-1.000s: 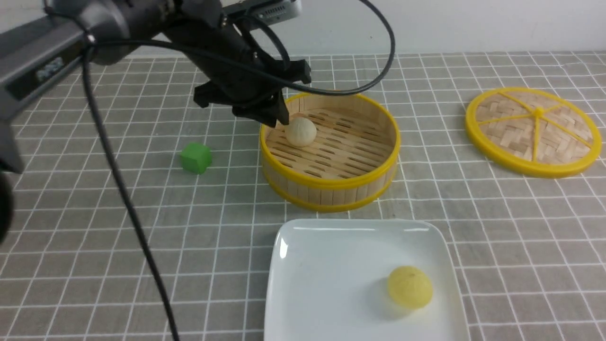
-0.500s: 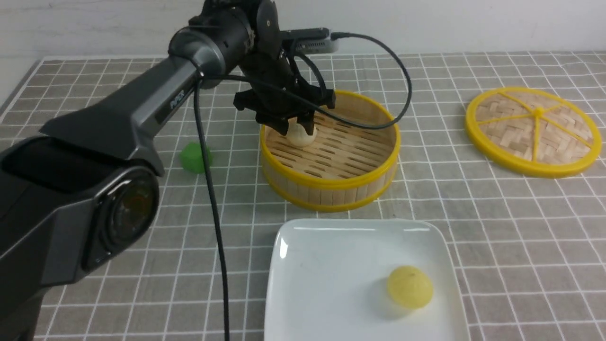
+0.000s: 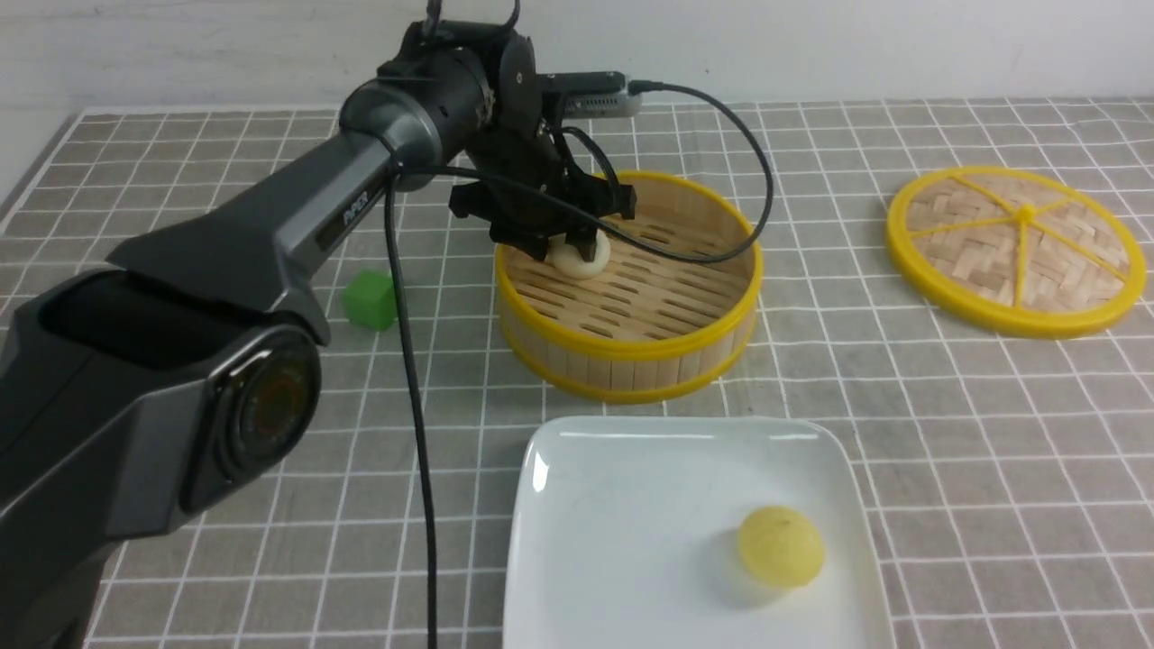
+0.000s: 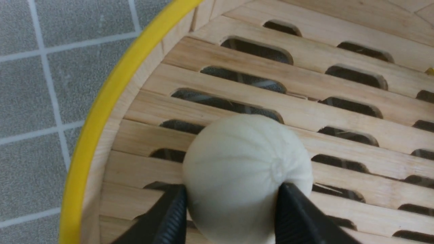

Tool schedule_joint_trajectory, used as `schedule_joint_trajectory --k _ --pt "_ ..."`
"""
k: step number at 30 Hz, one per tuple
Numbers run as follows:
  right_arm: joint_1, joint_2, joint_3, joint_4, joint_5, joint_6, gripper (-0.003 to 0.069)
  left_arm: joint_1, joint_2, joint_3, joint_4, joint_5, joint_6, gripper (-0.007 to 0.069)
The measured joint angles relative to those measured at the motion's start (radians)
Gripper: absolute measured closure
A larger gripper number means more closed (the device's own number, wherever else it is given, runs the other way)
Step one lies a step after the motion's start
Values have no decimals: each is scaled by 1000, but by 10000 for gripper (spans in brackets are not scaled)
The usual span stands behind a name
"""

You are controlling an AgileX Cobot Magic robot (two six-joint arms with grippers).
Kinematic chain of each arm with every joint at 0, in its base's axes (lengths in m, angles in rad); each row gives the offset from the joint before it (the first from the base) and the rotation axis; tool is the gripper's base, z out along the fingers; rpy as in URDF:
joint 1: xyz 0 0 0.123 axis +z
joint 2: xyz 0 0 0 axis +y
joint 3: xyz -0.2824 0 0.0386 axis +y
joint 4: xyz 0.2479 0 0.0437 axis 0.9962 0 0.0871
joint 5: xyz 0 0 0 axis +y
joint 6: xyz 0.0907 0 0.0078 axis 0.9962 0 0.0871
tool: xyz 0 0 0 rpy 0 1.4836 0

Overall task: Put the steamed buns into the plate on the grey tablecloth.
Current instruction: 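Reach into the bamboo steamer and grasp a bun with the left gripper, then carry the bun from the bamboo steamer to the plate with the left gripper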

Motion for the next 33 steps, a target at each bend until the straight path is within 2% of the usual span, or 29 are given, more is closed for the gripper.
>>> schedule_joint_trajectory --k 3,6,8,17,24,27,30,31,33 --pt "0 0 0 0 0 0 617 0 0 0 -8 4 0 352" --pt "0 0 0 -1 0 0 617 0 -1 0 -35 17 0 525" --pt "0 0 0 -1 0 1 616 0 -10 -2 -49 32 0 582" --pt "0 0 0 -1 0 1 601 0 -183 -120 -86 242 13 599" --pt "0 0 0 -1 1 1 593 -19 -446 -163 -96 270 42 599" --pt "0 0 0 -1 1 1 589 -55 -554 -116 -91 270 68 599" --pt "0 0 0 -3 1 2 583 -123 -699 109 -84 270 72 599" --pt "0 0 0 -3 1 2 583 -128 -706 125 -84 270 72 598" --pt "0 0 0 -3 1 2 579 -182 -780 341 -76 270 75 598"
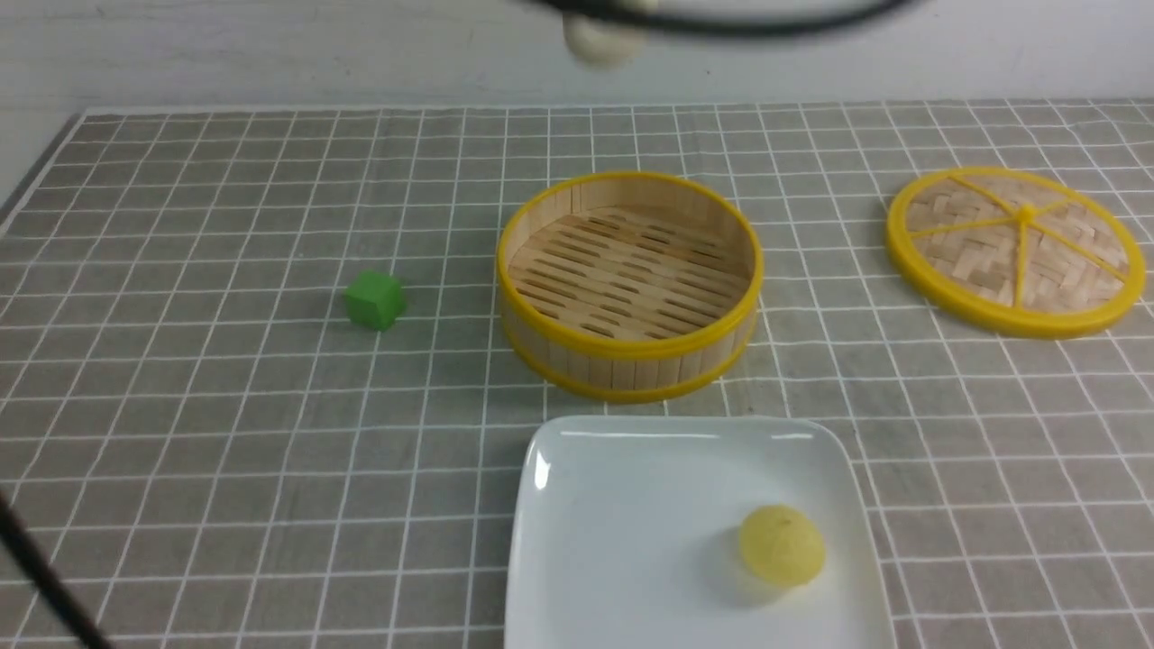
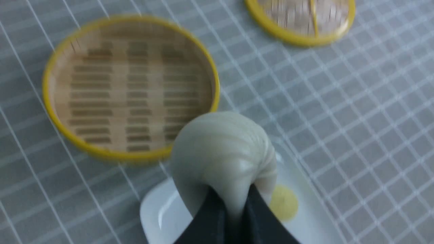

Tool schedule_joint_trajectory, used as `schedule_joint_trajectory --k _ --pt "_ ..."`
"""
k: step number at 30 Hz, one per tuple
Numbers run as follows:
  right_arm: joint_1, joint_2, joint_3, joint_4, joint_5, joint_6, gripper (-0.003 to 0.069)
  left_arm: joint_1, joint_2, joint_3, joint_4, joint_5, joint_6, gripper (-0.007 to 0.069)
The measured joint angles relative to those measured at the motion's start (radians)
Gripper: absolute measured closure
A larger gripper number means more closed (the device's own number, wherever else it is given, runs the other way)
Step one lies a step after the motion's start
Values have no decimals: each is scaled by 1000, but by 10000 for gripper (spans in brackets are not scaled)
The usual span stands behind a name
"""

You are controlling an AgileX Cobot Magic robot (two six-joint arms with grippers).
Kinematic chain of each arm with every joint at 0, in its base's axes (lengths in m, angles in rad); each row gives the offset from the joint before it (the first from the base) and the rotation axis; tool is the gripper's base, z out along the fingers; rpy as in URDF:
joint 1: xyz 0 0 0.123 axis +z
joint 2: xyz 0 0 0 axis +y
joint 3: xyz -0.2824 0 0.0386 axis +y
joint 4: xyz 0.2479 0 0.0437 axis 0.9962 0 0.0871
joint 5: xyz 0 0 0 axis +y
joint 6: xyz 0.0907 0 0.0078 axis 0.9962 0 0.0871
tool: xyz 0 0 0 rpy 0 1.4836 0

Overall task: Put the steamed buns into the plate on the grey tablecloth.
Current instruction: 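Carry the bun from the bamboo steamer to the plate with the left gripper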

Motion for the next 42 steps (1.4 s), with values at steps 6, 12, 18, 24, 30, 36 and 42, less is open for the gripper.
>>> schedule_joint_trajectory --k 6,12,18,24,30,36,42 --pt "0 0 0 0 0 0 571 -100 -93 447 -5 -54 -12 596" --pt "0 0 0 0 0 1 562 -128 -60 798 -63 -383 -75 595" --pt "0 0 0 0 0 12 554 -128 12 861 -85 -546 -79 591" --pt "0 0 0 0 0 18 547 -128 57 862 -88 -583 -78 576" --pt "0 0 1 0 3 19 540 -128 59 862 -95 -590 -78 468" --pt "0 0 1 30 50 20 536 -128 54 815 -92 -554 -78 291" --pt "0 0 -16 105 64 20 564 -128 35 733 -86 -470 -78 234"
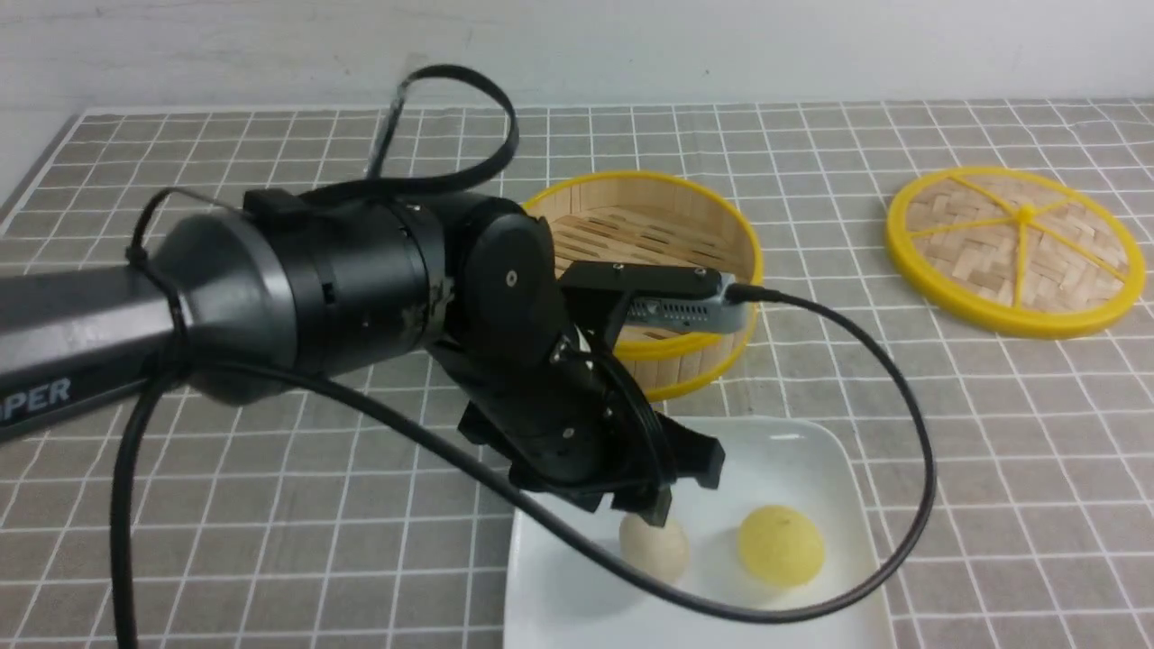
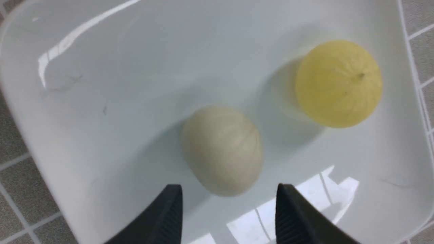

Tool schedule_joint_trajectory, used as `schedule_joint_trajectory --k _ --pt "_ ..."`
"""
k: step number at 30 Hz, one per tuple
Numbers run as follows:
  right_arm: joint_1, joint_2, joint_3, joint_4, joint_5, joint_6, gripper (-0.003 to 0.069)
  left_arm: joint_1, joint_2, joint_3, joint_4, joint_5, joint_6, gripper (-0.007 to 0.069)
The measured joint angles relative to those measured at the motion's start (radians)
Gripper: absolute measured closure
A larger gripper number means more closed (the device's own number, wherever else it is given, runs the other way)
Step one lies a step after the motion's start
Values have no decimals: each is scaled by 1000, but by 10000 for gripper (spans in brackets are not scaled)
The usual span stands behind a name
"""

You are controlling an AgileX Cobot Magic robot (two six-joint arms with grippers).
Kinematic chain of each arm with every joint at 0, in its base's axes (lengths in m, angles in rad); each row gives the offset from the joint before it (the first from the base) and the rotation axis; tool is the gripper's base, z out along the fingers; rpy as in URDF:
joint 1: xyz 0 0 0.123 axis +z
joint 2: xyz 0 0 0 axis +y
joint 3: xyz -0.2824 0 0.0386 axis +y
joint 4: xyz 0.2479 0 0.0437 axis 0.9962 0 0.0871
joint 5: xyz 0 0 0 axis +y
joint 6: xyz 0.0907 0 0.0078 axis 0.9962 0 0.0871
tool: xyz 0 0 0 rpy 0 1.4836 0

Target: Put the steamed buns into the plate on the grey tablecloth.

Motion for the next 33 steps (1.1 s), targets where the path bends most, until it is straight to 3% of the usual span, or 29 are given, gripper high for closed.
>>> schedule_joint_trajectory --k 5,9,12,18,20,26,33 --pt "0 -5 -84 4 86 0 668 0 0 -7 14 46 0 234" --pt "0 -30 -164 -33 174 0 675 0 -1 -7 33 72 0 249" --pt "0 -77 -239 -111 269 0 674 0 -24 -7 71 78 0 336" --pt "0 -204 -239 -193 291 31 673 0 -45 -8 89 97 0 568" --pt "0 -248 -209 -199 256 61 673 0 -40 -8 89 119 4 613" --pt "0 -312 -73 -202 93 96 670 0 -38 -8 104 125 11 623" --pt "0 -312 142 -202 -253 173 664 0 -38 -8 107 126 14 623"
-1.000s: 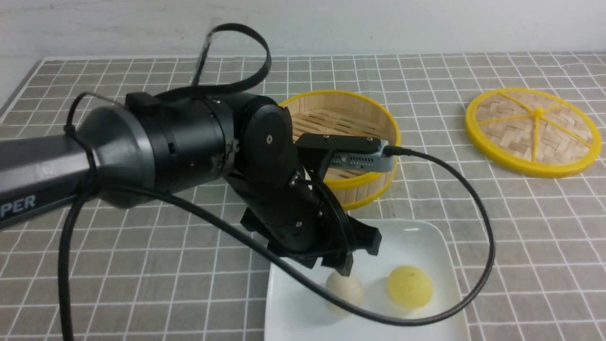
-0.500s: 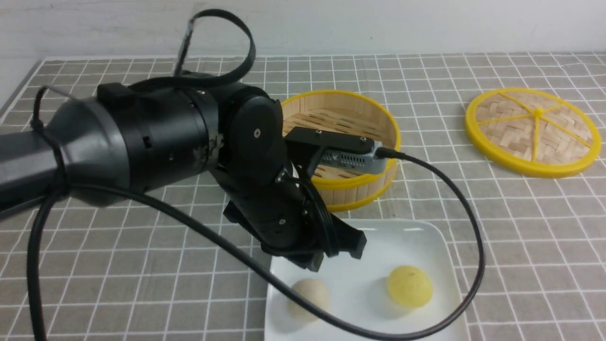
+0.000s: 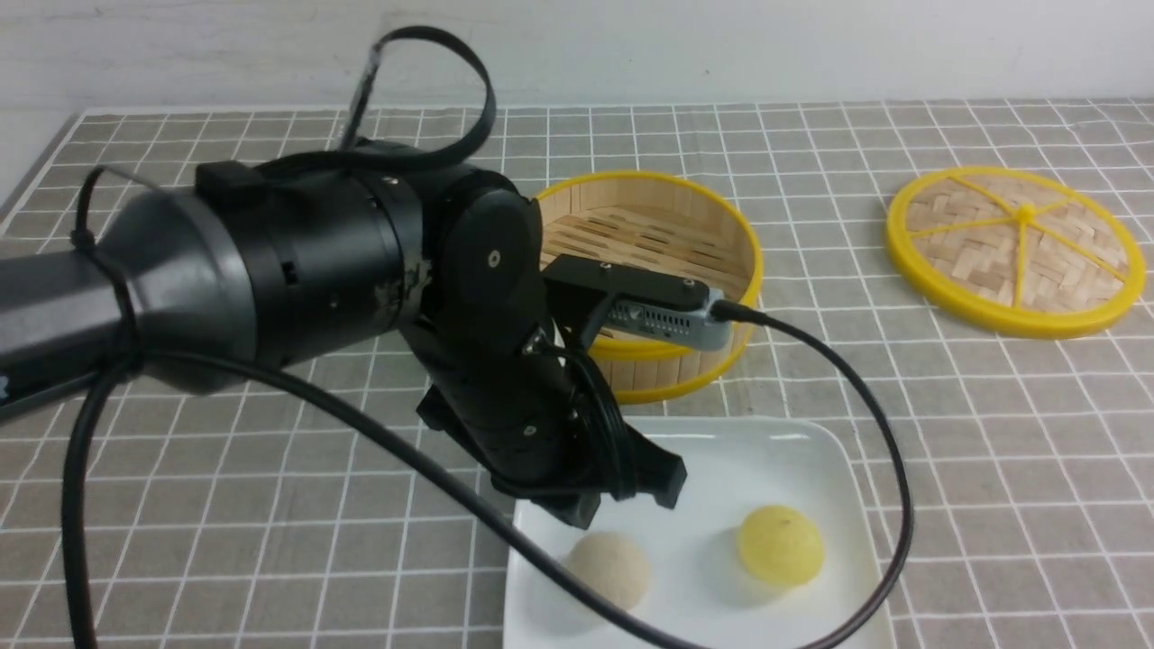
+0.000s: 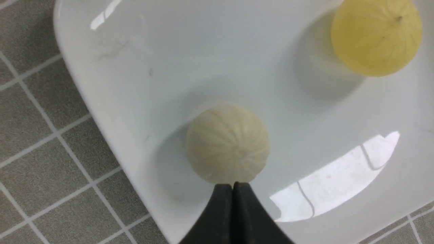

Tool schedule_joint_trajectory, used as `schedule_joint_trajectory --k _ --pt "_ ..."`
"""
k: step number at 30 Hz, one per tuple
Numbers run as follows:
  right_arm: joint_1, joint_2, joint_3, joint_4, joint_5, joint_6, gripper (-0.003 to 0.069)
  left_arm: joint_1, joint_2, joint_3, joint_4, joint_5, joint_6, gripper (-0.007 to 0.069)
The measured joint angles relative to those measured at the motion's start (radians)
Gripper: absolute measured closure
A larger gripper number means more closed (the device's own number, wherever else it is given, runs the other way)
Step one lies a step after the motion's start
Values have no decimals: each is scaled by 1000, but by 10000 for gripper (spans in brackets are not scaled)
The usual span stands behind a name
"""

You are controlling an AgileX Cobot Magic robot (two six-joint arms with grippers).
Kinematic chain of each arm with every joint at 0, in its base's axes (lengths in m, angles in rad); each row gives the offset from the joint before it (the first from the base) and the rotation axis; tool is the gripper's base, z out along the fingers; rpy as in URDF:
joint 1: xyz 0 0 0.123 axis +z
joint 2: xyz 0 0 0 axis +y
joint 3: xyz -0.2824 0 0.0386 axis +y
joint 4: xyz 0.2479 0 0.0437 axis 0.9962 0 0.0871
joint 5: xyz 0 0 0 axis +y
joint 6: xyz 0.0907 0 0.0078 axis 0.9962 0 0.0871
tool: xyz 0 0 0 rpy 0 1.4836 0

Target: Put the steamed buns into the plate on the grey tablecloth.

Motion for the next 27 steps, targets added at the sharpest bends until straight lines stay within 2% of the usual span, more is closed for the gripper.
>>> schedule_joint_trajectory --k 4,9,27 --pt "0 0 71 0 -149 10 662 0 0 0 0 0 0 620" --pt "0 0 80 -1 -226 13 659 0 0 0 1 0 0 616" --pt "0 0 80 -1 -236 13 646 0 0 0 4 -23 0 610"
